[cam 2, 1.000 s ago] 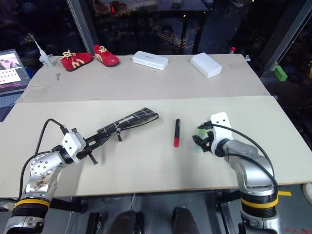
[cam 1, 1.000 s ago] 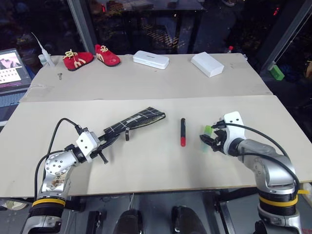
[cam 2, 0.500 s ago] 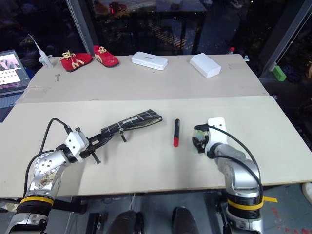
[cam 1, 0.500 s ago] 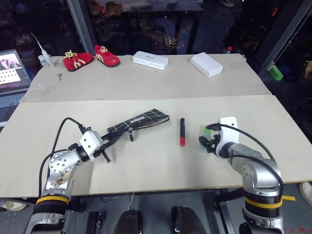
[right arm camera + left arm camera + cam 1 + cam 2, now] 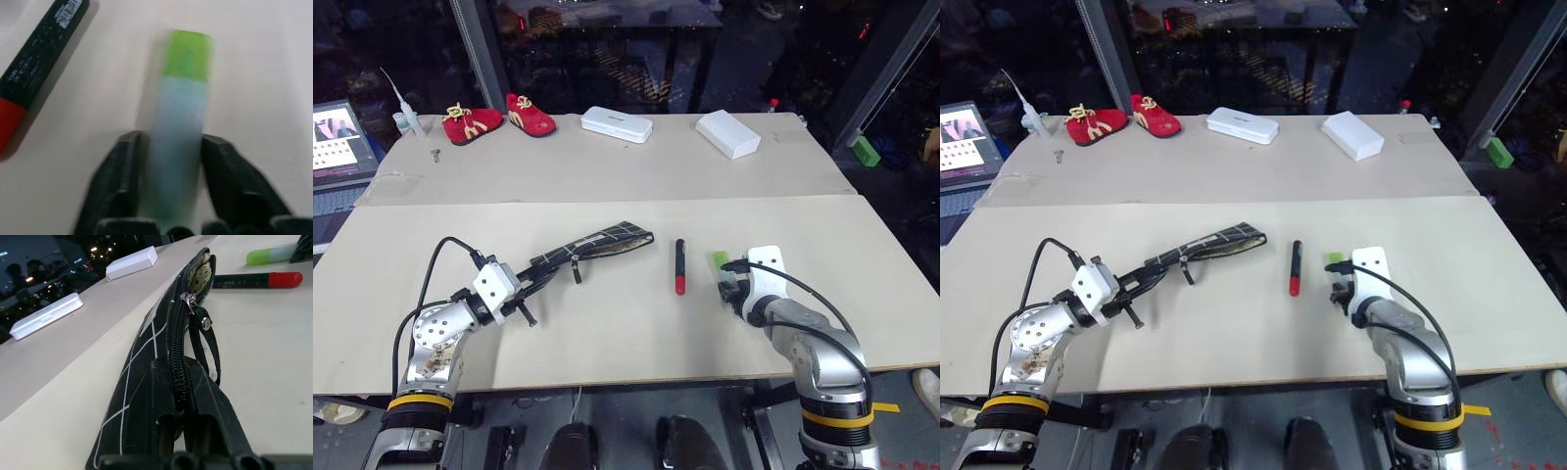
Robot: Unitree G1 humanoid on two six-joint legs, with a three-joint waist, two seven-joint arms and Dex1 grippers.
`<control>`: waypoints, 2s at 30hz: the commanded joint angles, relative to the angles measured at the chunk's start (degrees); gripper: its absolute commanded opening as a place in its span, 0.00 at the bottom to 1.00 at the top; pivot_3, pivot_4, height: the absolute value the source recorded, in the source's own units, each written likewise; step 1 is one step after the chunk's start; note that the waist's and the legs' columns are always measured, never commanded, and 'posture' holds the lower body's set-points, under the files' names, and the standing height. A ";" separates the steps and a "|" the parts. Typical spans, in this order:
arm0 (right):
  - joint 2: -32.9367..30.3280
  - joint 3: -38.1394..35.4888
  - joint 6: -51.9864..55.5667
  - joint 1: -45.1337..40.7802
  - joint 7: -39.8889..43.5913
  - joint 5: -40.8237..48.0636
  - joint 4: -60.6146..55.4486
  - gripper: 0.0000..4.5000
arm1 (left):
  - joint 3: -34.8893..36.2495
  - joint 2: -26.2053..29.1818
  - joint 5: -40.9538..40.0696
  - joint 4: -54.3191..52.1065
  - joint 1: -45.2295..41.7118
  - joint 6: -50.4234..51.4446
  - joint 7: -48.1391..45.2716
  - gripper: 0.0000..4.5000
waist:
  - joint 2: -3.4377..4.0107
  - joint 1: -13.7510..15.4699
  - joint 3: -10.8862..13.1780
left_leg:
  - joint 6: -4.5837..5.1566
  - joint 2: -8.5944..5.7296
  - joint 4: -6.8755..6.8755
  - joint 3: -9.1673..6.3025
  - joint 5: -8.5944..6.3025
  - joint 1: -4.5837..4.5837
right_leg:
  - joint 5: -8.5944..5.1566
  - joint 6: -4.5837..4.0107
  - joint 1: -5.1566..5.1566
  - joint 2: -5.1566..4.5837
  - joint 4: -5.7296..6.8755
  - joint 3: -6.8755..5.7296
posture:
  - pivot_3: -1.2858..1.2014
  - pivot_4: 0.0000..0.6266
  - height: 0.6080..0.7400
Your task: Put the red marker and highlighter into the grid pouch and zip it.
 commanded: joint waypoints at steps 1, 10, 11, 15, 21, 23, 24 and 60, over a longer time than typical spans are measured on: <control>-1.27 0.12 -1.03 1.01 -0.74 -1.43 3.33 0.23 | 0.95 0.34 -0.34 -1.57 -0.32 -0.89 0.37 0.00 | 0.00 0.03 0.00 | 0.01 0.01 0.00 -0.05 0.00 0.05 | -0.10 0.16 0.05 -0.01 -0.03 0.00 | 0.52 0.24 1.00; -9.29 3.91 -22.55 -7.83 9.66 -1.21 4.74 0.23 | 0.83 0.80 -0.59 -1.44 -0.74 -0.57 -0.38 0.00 | 0.14 -0.02 0.13 | 0.02 -0.04 0.00 -0.19 0.00 -0.15 | 0.03 -0.06 -0.18 -0.02 -0.04 0.06 | 0.52 0.24 1.00; -10.96 4.49 -26.41 -9.36 12.45 -1.12 4.74 0.23 | 0.75 0.78 -0.60 -1.34 -0.89 -0.50 -0.46 0.00 | 0.15 -0.26 0.15 | 0.03 -0.05 -0.01 -0.19 0.00 -0.18 | 0.03 -0.05 -0.22 -0.01 -0.02 0.06 | 0.52 0.24 1.00; -17.27 9.90 -36.84 -13.00 24.20 -1.83 4.38 0.23 | 0.51 0.57 -0.50 -0.94 -1.41 -0.48 -0.61 0.00 | 0.15 -0.20 0.17 | 0.06 -0.04 -0.05 -0.19 -0.03 -0.23 | 0.02 -0.04 -0.29 0.08 -0.01 0.04 | 0.52 0.24 1.00; -24.20 21.25 -48.50 -15.29 32.50 -11.65 7.79 0.23 | 0.23 -0.03 -0.19 -1.16 -1.48 -0.51 -0.26 0.00 | 0.13 0.07 0.18 | 0.08 -0.06 -0.03 -0.18 -0.05 -0.23 | 0.00 0.00 -0.25 -0.04 -0.05 0.02 | 0.52 0.24 1.00; -24.70 23.96 -51.02 -16.37 33.98 -14.47 9.49 0.23 | 0.15 -0.22 -0.12 -1.39 -1.31 -0.58 -0.08 0.00 | 0.12 0.10 0.18 | 0.08 -0.08 0.01 -0.14 -0.05 -0.23 | 0.00 0.00 -0.24 -0.07 -0.05 0.04 | 0.52 0.24 1.00; -24.70 24.52 -51.82 -16.72 34.38 -15.21 10.14 0.23 | 0.13 -0.26 -0.10 -1.47 -1.25 -0.60 -0.03 0.00 | 0.12 0.09 0.18 | 0.09 -0.09 0.01 -0.12 -0.05 -0.23 | 0.00 0.00 -0.24 -0.07 -0.07 0.05 | 0.52 0.24 1.00; -11.11 31.68 -56.36 -29.24 35.57 -27.23 25.66 0.23 | -0.32 0.04 0.52 -1.09 -1.54 -1.72 -1.40 0.00 | 0.15 -0.10 0.20 | 0.08 -0.02 0.01 0.25 -0.05 -0.27 | 0.04 -0.06 -0.35 -0.04 0.03 0.02 | 0.52 0.24 1.00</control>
